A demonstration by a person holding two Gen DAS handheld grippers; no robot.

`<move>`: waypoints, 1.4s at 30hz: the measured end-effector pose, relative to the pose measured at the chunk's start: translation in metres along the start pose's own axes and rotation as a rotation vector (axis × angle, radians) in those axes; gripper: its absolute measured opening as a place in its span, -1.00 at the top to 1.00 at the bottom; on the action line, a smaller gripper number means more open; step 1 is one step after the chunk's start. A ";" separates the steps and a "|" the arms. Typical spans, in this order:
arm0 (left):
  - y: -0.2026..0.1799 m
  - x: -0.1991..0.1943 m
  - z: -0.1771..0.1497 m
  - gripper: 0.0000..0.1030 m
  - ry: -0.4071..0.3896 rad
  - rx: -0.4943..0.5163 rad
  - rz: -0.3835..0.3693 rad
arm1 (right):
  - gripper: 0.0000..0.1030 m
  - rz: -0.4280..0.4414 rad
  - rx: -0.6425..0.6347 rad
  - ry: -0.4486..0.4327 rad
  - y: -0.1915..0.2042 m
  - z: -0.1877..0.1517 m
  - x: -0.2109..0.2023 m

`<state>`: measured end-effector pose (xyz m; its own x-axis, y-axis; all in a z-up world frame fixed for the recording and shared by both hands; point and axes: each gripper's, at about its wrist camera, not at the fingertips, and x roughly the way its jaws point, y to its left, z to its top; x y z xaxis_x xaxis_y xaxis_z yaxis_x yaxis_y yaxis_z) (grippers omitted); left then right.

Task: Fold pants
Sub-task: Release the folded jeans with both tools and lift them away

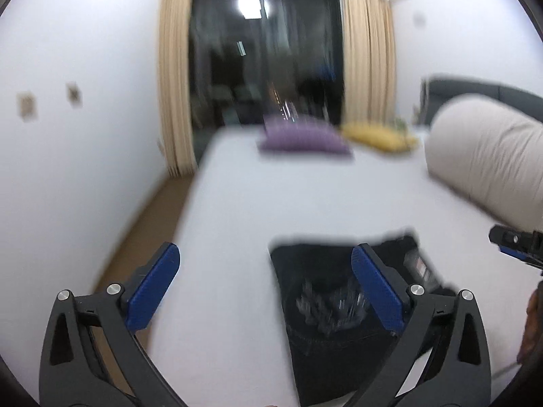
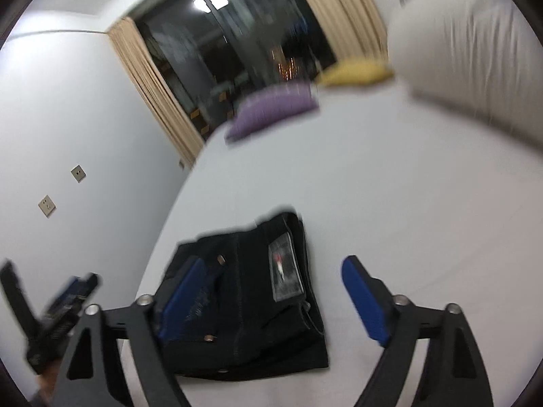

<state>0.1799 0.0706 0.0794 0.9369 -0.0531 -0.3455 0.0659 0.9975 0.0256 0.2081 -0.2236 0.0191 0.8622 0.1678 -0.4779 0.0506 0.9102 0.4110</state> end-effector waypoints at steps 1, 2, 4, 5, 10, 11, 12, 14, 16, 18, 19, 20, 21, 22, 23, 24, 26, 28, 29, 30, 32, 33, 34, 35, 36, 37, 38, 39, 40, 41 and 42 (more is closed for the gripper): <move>-0.009 -0.015 0.005 -1.00 -0.035 0.000 0.010 | -0.93 -0.014 -0.035 -0.054 0.006 0.004 -0.019; -0.014 -0.035 0.013 -1.00 -0.059 0.001 0.026 | -1.00 -0.022 -0.059 -0.093 0.011 0.006 -0.032; -0.013 -0.064 0.025 -1.00 -0.072 0.010 0.052 | -1.00 -0.033 -0.139 -0.224 0.036 0.013 -0.068; -0.014 -0.083 0.032 -1.00 -0.088 0.013 0.060 | -1.00 -0.038 -0.161 -0.257 0.040 0.019 -0.078; -0.018 -0.148 0.049 -1.00 -0.125 0.023 0.099 | -1.00 -0.077 -0.305 -0.416 0.078 0.025 -0.145; -0.017 -0.156 0.050 -1.00 -0.113 0.030 0.085 | -1.00 -0.069 -0.320 -0.417 0.084 0.026 -0.156; -0.018 -0.164 0.053 -1.00 -0.103 0.032 0.074 | -1.00 -0.070 -0.333 -0.407 0.091 0.028 -0.166; -0.020 -0.179 0.057 -1.00 -0.090 0.029 0.063 | -1.00 -0.087 -0.346 -0.395 0.099 0.025 -0.181; -0.023 -0.187 0.055 -1.00 -0.063 0.020 0.059 | -1.00 -0.097 -0.363 -0.371 0.104 0.021 -0.191; -0.022 -0.194 0.049 -1.00 -0.017 0.012 0.057 | -1.00 -0.148 -0.371 -0.304 0.104 0.017 -0.186; -0.023 -0.193 0.044 -1.00 0.012 0.012 0.053 | -1.00 -0.169 -0.355 -0.264 0.101 0.013 -0.182; -0.025 -0.189 0.035 -1.00 0.052 0.008 0.051 | -1.00 -0.174 -0.339 -0.234 0.098 0.011 -0.177; -0.027 -0.185 0.028 -1.00 0.085 0.002 0.047 | -1.00 -0.177 -0.305 -0.177 0.093 0.008 -0.170; -0.028 -0.180 0.018 -1.00 0.135 -0.009 0.038 | -1.00 -0.180 -0.278 -0.131 0.087 0.006 -0.163; -0.028 -0.170 0.012 -1.00 0.166 -0.017 0.031 | -1.00 -0.188 -0.243 -0.064 0.079 0.000 -0.153; -0.030 -0.164 0.001 -1.00 0.211 -0.025 0.026 | -1.00 -0.198 -0.224 -0.031 0.074 -0.004 -0.146; -0.035 -0.151 -0.019 -1.00 0.268 -0.018 0.043 | -1.00 -0.227 -0.191 0.038 0.063 -0.019 -0.133; -0.037 -0.144 -0.032 -1.00 0.311 -0.017 0.039 | -1.00 -0.234 -0.181 0.078 0.056 -0.030 -0.124; -0.038 -0.139 -0.039 -1.00 0.333 -0.020 0.038 | -1.00 -0.240 -0.181 0.090 0.054 -0.034 -0.120; -0.039 -0.136 -0.043 -1.00 0.346 -0.020 0.039 | -1.00 -0.243 -0.182 0.099 0.053 -0.039 -0.118; -0.041 -0.127 -0.052 -1.00 0.379 -0.020 0.037 | -1.00 -0.247 -0.186 0.115 0.052 -0.045 -0.111; -0.041 -0.125 -0.055 -1.00 0.391 -0.022 0.037 | -1.00 -0.249 -0.185 0.117 0.052 -0.047 -0.110; -0.041 -0.124 -0.058 -1.00 0.399 -0.024 0.038 | -1.00 -0.248 -0.185 0.119 0.052 -0.048 -0.108; -0.041 -0.122 -0.060 -1.00 0.406 -0.026 0.038 | -1.00 -0.248 -0.186 0.121 0.053 -0.050 -0.107; -0.041 -0.116 -0.064 -1.00 0.416 -0.027 0.038 | -1.00 -0.249 -0.187 0.122 0.053 -0.052 -0.107; -0.041 -0.112 -0.066 -1.00 0.423 -0.027 0.037 | -1.00 -0.251 -0.187 0.124 0.053 -0.053 -0.106; -0.041 -0.108 -0.067 -1.00 0.429 -0.029 0.035 | -1.00 -0.253 -0.187 0.132 0.053 -0.054 -0.103; -0.040 -0.102 -0.070 -1.00 0.436 -0.028 0.035 | -1.00 -0.254 -0.187 0.139 0.053 -0.055 -0.101; -0.041 -0.097 -0.072 -1.00 0.444 -0.025 0.035 | -1.00 -0.254 -0.185 0.147 0.052 -0.056 -0.099; -0.041 -0.093 -0.074 -1.00 0.451 -0.023 0.034 | -1.00 -0.254 -0.182 0.159 0.052 -0.058 -0.096; -0.042 -0.091 -0.078 -1.00 0.460 -0.022 0.033 | -1.00 -0.253 -0.181 0.165 0.052 -0.058 -0.094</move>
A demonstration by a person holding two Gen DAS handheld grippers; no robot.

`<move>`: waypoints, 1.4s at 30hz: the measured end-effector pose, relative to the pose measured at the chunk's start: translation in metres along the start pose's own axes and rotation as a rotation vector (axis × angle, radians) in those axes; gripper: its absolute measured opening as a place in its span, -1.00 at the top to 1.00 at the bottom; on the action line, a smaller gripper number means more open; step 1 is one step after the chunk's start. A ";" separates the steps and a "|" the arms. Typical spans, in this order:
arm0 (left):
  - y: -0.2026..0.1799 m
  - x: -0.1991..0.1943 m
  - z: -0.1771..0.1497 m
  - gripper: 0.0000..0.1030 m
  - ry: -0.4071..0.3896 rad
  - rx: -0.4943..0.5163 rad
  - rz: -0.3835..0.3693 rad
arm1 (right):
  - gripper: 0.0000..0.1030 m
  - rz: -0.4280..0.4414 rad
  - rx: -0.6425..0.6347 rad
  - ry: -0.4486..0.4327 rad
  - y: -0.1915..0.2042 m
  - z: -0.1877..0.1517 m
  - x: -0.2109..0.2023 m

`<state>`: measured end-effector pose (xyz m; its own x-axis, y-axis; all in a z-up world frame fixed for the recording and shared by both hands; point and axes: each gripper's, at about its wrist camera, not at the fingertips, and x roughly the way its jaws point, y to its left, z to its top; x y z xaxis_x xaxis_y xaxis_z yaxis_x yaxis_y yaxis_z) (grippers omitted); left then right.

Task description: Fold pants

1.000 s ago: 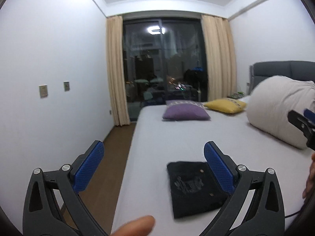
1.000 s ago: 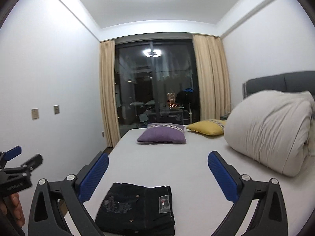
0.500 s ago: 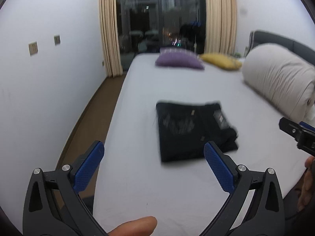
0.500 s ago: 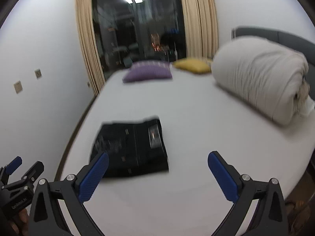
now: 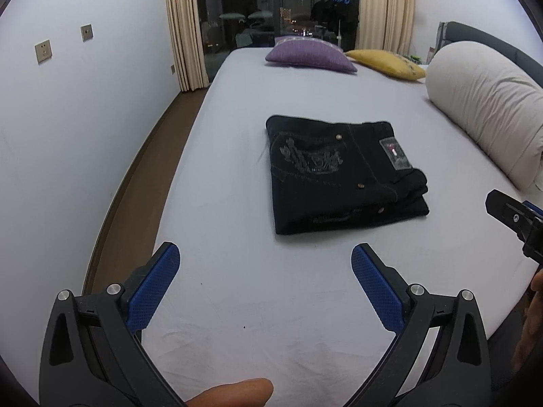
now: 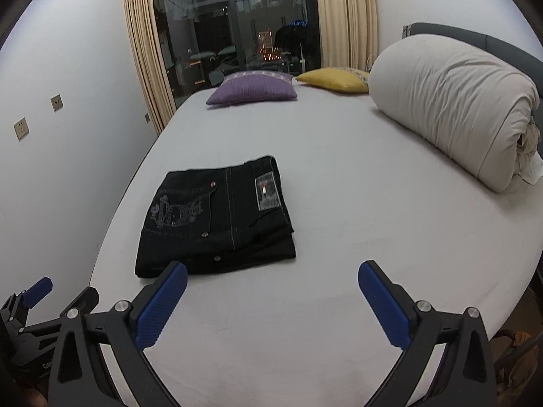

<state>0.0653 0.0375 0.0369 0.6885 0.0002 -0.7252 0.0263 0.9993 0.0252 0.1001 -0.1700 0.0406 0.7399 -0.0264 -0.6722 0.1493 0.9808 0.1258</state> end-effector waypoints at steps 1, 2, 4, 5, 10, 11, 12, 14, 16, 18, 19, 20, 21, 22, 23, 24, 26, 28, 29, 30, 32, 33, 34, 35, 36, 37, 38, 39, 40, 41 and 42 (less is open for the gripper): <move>0.000 0.005 0.001 -1.00 0.006 0.001 -0.001 | -1.00 0.001 -0.002 0.005 0.001 -0.001 0.002; 0.000 0.008 0.000 -1.00 0.013 0.001 -0.003 | -1.00 0.001 -0.006 0.011 0.002 -0.002 0.004; 0.000 0.013 -0.001 -1.00 0.022 0.001 -0.006 | -1.00 0.002 -0.010 0.016 0.003 -0.003 0.006; 0.000 0.014 -0.001 -1.00 0.024 0.000 -0.008 | -1.00 0.002 -0.012 0.020 0.004 -0.003 0.006; -0.001 0.017 -0.002 -1.00 0.026 -0.001 -0.010 | -1.00 0.003 -0.011 0.033 0.004 -0.005 0.009; -0.001 0.016 -0.003 -1.00 0.028 -0.002 -0.010 | -1.00 0.004 -0.011 0.035 0.004 -0.006 0.009; -0.001 0.017 -0.003 -1.00 0.029 -0.002 -0.011 | -1.00 0.004 -0.011 0.036 0.004 -0.006 0.009; -0.001 0.019 -0.003 -1.00 0.031 -0.002 -0.011 | -1.00 0.005 -0.011 0.038 0.004 -0.006 0.009; -0.002 0.019 -0.003 -1.00 0.030 -0.001 -0.012 | -1.00 0.005 -0.011 0.042 0.004 -0.007 0.010; -0.002 0.019 -0.003 -1.00 0.031 -0.002 -0.012 | -1.00 0.006 -0.009 0.046 0.004 -0.008 0.010; -0.002 0.018 -0.004 -1.00 0.031 -0.003 -0.011 | -1.00 0.006 -0.008 0.047 0.004 -0.008 0.010; -0.002 0.018 -0.004 -1.00 0.031 -0.003 -0.010 | -1.00 0.007 -0.007 0.050 0.004 -0.009 0.010; -0.002 0.018 -0.004 -1.00 0.031 -0.003 -0.010 | -1.00 0.008 -0.007 0.052 0.004 -0.009 0.010; -0.002 0.018 -0.003 -1.00 0.031 -0.003 -0.012 | -1.00 0.008 -0.006 0.052 0.003 -0.009 0.009; -0.002 0.018 -0.003 -1.00 0.031 -0.003 -0.013 | -1.00 0.008 -0.007 0.051 0.003 -0.009 0.010; -0.002 0.018 -0.004 -1.00 0.030 -0.003 -0.013 | -1.00 0.009 -0.006 0.051 0.003 -0.009 0.009; -0.002 0.019 -0.004 -1.00 0.030 -0.003 -0.013 | -1.00 0.009 -0.007 0.052 0.003 -0.009 0.010; -0.003 0.019 -0.004 -1.00 0.030 -0.004 -0.012 | -1.00 0.008 -0.006 0.054 0.003 -0.009 0.010; -0.002 0.019 -0.004 -1.00 0.031 -0.003 -0.013 | -1.00 0.008 -0.006 0.053 0.004 -0.009 0.010; -0.002 0.019 -0.004 -1.00 0.031 -0.003 -0.013 | -1.00 0.008 -0.006 0.052 0.004 -0.009 0.010; -0.002 0.019 -0.004 -1.00 0.030 -0.003 -0.013 | -1.00 0.008 -0.007 0.052 0.004 -0.009 0.010; -0.002 0.019 -0.004 -1.00 0.031 -0.002 -0.013 | -1.00 0.009 -0.007 0.052 0.004 -0.009 0.010; -0.002 0.019 -0.004 -1.00 0.032 -0.003 -0.013 | -1.00 0.009 -0.007 0.053 0.004 -0.010 0.010; -0.002 0.019 -0.004 -1.00 0.033 -0.003 -0.013 | -1.00 0.008 -0.007 0.054 0.005 -0.010 0.010; -0.003 0.019 -0.004 -1.00 0.033 -0.003 -0.014 | -1.00 0.008 -0.007 0.055 0.005 -0.011 0.010; -0.003 0.019 -0.004 -1.00 0.032 -0.003 -0.014 | -1.00 0.009 -0.007 0.057 0.005 -0.011 0.010; -0.003 0.019 -0.005 -1.00 0.032 -0.004 -0.013 | -1.00 0.010 -0.008 0.057 0.005 -0.012 0.010; -0.003 0.019 -0.005 -1.00 0.032 -0.004 -0.013 | -1.00 0.011 -0.010 0.058 0.005 -0.012 0.010; -0.003 0.019 -0.005 -1.00 0.032 -0.004 -0.013 | -1.00 0.011 -0.010 0.057 0.006 -0.012 0.010; -0.003 0.019 -0.005 -1.00 0.033 -0.004 -0.013 | -1.00 0.012 -0.011 0.057 0.007 -0.013 0.010; -0.003 0.019 -0.005 -1.00 0.033 -0.004 -0.012 | -1.00 0.012 -0.012 0.056 0.007 -0.013 0.010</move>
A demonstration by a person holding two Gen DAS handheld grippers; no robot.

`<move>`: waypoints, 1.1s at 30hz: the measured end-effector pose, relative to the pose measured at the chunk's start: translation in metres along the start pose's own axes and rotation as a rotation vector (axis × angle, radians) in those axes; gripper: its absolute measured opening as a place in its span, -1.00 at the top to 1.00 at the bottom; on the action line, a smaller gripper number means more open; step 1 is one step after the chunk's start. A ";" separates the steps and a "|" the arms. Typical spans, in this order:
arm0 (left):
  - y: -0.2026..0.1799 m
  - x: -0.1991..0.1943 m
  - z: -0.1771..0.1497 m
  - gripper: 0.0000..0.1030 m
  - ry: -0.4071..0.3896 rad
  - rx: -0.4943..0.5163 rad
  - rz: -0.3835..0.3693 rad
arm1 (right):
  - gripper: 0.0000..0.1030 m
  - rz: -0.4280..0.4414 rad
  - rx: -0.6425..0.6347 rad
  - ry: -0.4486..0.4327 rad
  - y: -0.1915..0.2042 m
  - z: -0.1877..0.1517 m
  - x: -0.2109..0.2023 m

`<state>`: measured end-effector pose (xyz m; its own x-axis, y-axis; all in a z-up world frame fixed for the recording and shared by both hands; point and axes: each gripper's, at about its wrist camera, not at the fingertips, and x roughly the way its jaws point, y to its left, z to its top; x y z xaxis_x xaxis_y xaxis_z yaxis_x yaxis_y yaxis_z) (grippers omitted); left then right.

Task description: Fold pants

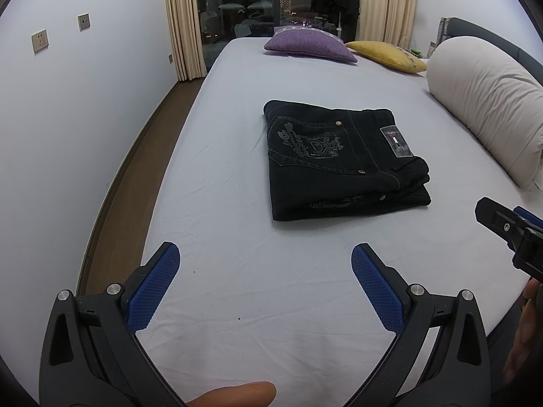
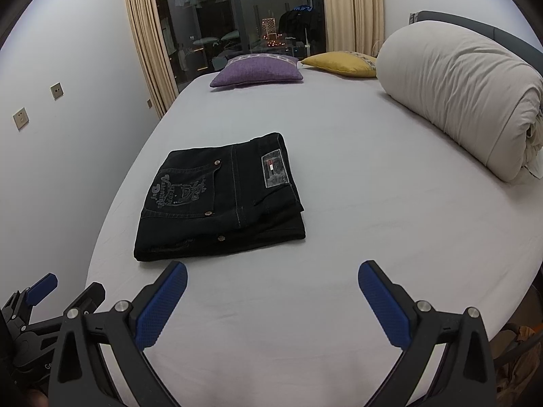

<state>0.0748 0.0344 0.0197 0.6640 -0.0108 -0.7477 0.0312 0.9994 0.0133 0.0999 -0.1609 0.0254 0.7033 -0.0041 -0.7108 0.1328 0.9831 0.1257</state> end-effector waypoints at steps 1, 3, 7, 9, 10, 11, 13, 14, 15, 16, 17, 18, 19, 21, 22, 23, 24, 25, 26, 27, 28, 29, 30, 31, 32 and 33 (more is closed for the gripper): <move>0.000 0.000 0.000 -1.00 0.000 0.000 0.000 | -1.00 0.000 0.001 0.001 0.000 0.000 0.000; 0.000 -0.001 -0.001 -1.00 0.000 0.000 0.000 | -1.00 -0.001 0.002 0.001 0.000 0.000 0.000; 0.000 -0.001 -0.001 -1.00 0.000 -0.001 0.000 | -1.00 0.000 0.002 0.002 0.000 0.000 0.000; 0.000 -0.001 -0.001 -1.00 0.000 -0.001 0.000 | -1.00 0.000 0.002 0.002 0.001 -0.001 -0.001; -0.001 -0.001 -0.001 -1.00 0.000 -0.001 0.000 | -1.00 0.000 0.002 0.002 0.000 0.000 0.000; -0.001 -0.001 -0.001 -1.00 0.000 -0.001 0.000 | -1.00 0.000 0.002 0.003 0.000 0.000 0.000; -0.001 -0.001 -0.001 -1.00 0.000 -0.001 0.000 | -1.00 -0.001 0.003 0.003 0.001 -0.001 -0.001; -0.002 -0.001 -0.001 -1.00 0.000 -0.001 0.000 | -1.00 0.000 0.003 0.003 0.001 0.000 -0.001; -0.001 -0.001 -0.001 -1.00 0.000 -0.002 0.000 | -1.00 0.000 0.003 0.003 0.001 -0.001 -0.001; -0.002 -0.001 -0.002 -1.00 0.000 -0.002 0.001 | -1.00 0.000 0.003 0.002 0.002 -0.001 -0.001; -0.001 -0.001 -0.001 -1.00 0.000 -0.002 0.001 | -1.00 0.000 0.003 0.002 0.000 0.000 -0.001; -0.002 -0.001 -0.001 -1.00 0.000 -0.002 0.000 | -1.00 0.000 0.003 0.002 0.000 0.000 -0.001; -0.002 -0.001 -0.001 -1.00 0.000 -0.001 0.000 | -1.00 0.000 0.003 0.003 0.000 0.000 0.000; -0.002 -0.001 -0.001 -1.00 0.000 -0.001 0.000 | -1.00 0.000 0.003 0.003 0.001 -0.001 -0.001; -0.002 -0.001 -0.002 -1.00 0.000 -0.001 0.000 | -1.00 0.000 0.003 0.003 0.000 0.000 -0.001; -0.002 -0.001 -0.002 -1.00 0.000 -0.002 0.000 | -1.00 0.000 0.003 0.004 0.001 -0.001 -0.001; -0.001 -0.001 -0.002 -1.00 0.000 -0.002 0.000 | -1.00 0.000 0.003 0.003 0.001 0.000 -0.001; -0.002 -0.001 -0.002 -1.00 0.000 -0.002 0.001 | -1.00 0.000 0.003 0.002 0.001 -0.001 -0.001; -0.002 -0.001 -0.002 -1.00 0.000 -0.003 0.001 | -1.00 0.000 0.003 0.003 0.000 0.000 -0.001; -0.002 -0.001 -0.002 -1.00 0.001 -0.002 0.001 | -1.00 0.001 0.003 0.003 0.000 0.000 -0.001; -0.002 -0.001 -0.002 -1.00 0.001 -0.002 0.000 | -1.00 0.001 0.003 0.003 0.000 0.000 -0.001; -0.002 -0.001 -0.002 -1.00 0.001 -0.002 -0.001 | -1.00 0.000 0.003 0.003 0.000 0.000 -0.001; -0.001 -0.001 -0.002 -1.00 0.001 -0.002 -0.002 | -1.00 0.000 0.003 0.003 0.001 0.000 -0.001; -0.002 -0.002 -0.002 -1.00 0.001 -0.001 -0.002 | -1.00 0.000 0.003 0.003 0.000 0.000 -0.001; -0.002 -0.002 -0.002 -1.00 0.000 -0.002 -0.002 | -1.00 0.000 0.003 0.003 0.001 0.000 -0.001; -0.002 -0.002 -0.002 -1.00 0.000 -0.002 -0.002 | -1.00 0.001 0.003 0.003 0.001 0.000 -0.001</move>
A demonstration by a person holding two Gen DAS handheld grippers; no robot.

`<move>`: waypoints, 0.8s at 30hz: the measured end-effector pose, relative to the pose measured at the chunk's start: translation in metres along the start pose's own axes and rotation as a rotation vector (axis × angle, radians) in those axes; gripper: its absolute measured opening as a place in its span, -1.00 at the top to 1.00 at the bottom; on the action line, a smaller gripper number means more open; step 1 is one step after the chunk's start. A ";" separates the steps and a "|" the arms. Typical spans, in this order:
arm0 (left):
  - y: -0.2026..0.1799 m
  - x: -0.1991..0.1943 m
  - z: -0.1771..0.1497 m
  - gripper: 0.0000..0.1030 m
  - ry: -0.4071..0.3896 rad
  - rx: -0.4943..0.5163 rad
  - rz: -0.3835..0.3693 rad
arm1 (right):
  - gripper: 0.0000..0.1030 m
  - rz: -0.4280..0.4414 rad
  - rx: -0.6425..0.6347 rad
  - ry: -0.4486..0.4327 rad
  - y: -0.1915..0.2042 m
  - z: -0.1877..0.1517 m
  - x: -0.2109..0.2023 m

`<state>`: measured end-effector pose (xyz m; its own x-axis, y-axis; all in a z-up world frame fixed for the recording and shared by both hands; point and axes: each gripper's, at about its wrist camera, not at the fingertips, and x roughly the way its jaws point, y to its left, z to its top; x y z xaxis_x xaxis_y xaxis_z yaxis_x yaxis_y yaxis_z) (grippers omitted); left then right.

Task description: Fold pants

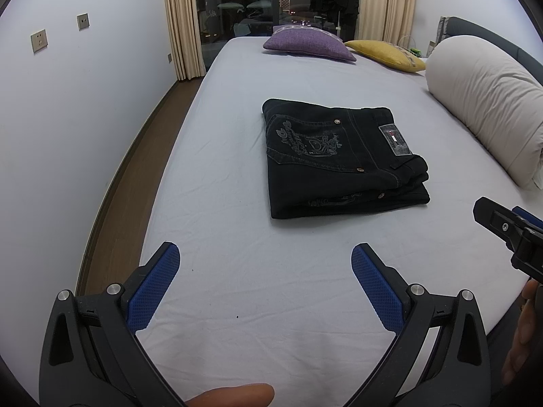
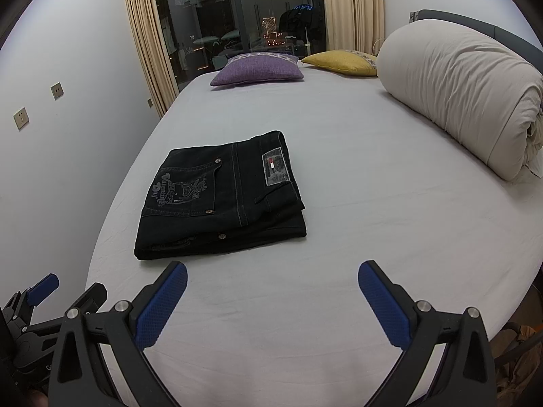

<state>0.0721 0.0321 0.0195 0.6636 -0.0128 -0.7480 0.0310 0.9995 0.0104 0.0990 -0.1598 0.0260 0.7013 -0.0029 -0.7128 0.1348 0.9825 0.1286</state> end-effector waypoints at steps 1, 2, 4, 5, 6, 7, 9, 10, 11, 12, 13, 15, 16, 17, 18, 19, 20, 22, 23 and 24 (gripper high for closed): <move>0.000 0.000 0.000 -1.00 0.001 -0.001 0.000 | -1.00 0.000 0.000 0.000 -0.001 0.000 0.000; 0.000 0.000 0.000 -1.00 0.001 -0.001 0.000 | -1.00 0.000 0.000 0.000 -0.001 0.000 0.000; 0.000 0.000 0.000 -1.00 0.001 0.000 0.001 | -1.00 0.001 0.000 0.000 -0.001 0.000 0.000; -0.001 0.000 0.000 -1.00 0.001 0.000 0.000 | -1.00 0.000 0.000 0.000 -0.001 0.000 0.001; -0.001 0.000 0.000 -1.00 0.001 0.000 0.000 | -1.00 0.000 0.000 0.000 0.000 0.000 0.000; -0.001 0.000 0.000 -1.00 0.002 0.000 0.000 | -1.00 0.001 0.000 0.001 -0.001 0.000 0.001; -0.002 0.000 -0.001 -1.00 0.001 0.000 0.001 | -1.00 0.001 0.000 0.001 0.000 0.000 0.000; -0.001 0.000 0.000 -1.00 0.001 -0.001 0.001 | -1.00 0.001 0.000 0.000 0.000 0.000 0.000; -0.001 0.000 -0.001 -1.00 0.001 -0.001 0.001 | -1.00 0.001 0.000 0.000 0.000 0.000 0.000; -0.001 0.000 -0.001 -1.00 0.001 -0.001 0.001 | -1.00 0.001 0.001 0.000 0.000 0.000 0.000; -0.001 0.000 0.000 -1.00 0.002 -0.001 0.001 | -1.00 0.002 0.001 0.001 0.000 0.000 0.000; -0.002 0.000 -0.001 -1.00 0.003 -0.002 0.001 | -1.00 0.001 0.001 0.001 0.000 0.000 0.000; -0.002 0.001 -0.001 -1.00 0.004 -0.001 0.000 | -1.00 0.001 0.001 0.001 0.000 0.000 0.000; -0.003 0.001 -0.002 -1.00 0.005 -0.001 -0.001 | -1.00 0.002 0.001 0.002 0.000 0.000 0.000; -0.003 0.001 -0.002 -1.00 0.006 -0.001 -0.001 | -1.00 0.002 0.002 0.003 0.000 0.000 0.000; -0.004 0.001 -0.002 -1.00 0.006 -0.001 0.001 | -1.00 0.004 0.001 0.003 0.000 0.000 0.000; -0.003 0.001 -0.002 -1.00 0.006 -0.001 0.001 | -1.00 0.005 0.002 0.005 0.001 -0.001 -0.001; -0.002 0.001 -0.002 -1.00 0.007 -0.004 -0.001 | -1.00 0.006 0.002 0.005 0.001 -0.001 -0.001; -0.002 0.001 -0.002 -1.00 0.007 -0.005 0.000 | -1.00 0.006 0.002 0.006 0.001 -0.001 -0.001; -0.001 0.001 -0.002 -1.00 0.007 -0.004 0.002 | -1.00 0.006 0.003 0.006 0.003 -0.002 -0.001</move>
<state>0.0715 0.0310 0.0171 0.6584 -0.0105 -0.7526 0.0264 0.9996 0.0092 0.0968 -0.1562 0.0257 0.6976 0.0042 -0.7165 0.1328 0.9819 0.1350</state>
